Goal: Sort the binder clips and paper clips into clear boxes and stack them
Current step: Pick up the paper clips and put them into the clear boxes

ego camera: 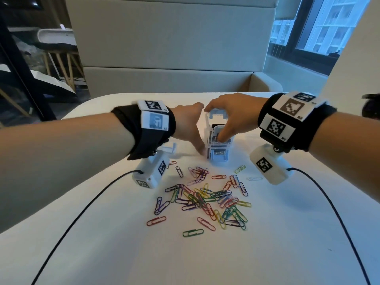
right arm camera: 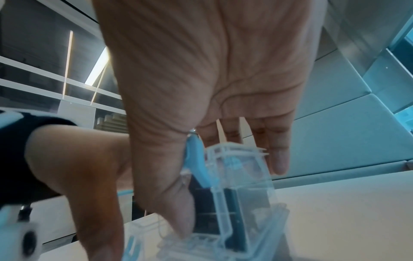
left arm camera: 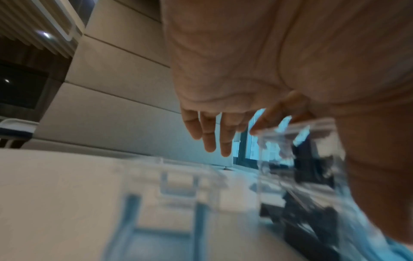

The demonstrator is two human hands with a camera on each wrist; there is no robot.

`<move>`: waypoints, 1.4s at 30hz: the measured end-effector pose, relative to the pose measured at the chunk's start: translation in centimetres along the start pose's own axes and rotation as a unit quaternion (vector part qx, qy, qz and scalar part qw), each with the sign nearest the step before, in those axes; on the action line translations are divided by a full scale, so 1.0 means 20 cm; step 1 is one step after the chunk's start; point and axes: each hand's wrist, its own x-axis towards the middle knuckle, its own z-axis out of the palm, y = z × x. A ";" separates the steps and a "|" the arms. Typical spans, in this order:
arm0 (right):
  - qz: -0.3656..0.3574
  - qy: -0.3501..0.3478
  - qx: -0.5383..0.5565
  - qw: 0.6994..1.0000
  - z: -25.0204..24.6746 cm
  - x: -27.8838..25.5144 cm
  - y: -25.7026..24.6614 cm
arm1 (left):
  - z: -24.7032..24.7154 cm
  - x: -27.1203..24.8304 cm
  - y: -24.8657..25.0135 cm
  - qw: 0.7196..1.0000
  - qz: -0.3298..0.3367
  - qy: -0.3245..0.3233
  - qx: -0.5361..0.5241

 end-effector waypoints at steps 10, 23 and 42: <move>-0.055 0.138 0.040 0.988 -0.06 -0.20 -0.05 | -0.05 -0.09 -0.33 0.994 -0.048 -0.041 0.091; -0.102 0.110 -0.039 0.988 0.03 -0.26 -0.12 | 0.10 -0.07 -0.11 0.997 0.019 0.052 0.062; -0.180 -0.129 -0.057 0.974 0.21 -0.20 -0.26 | 0.14 -0.29 -0.20 0.994 0.029 -0.038 0.096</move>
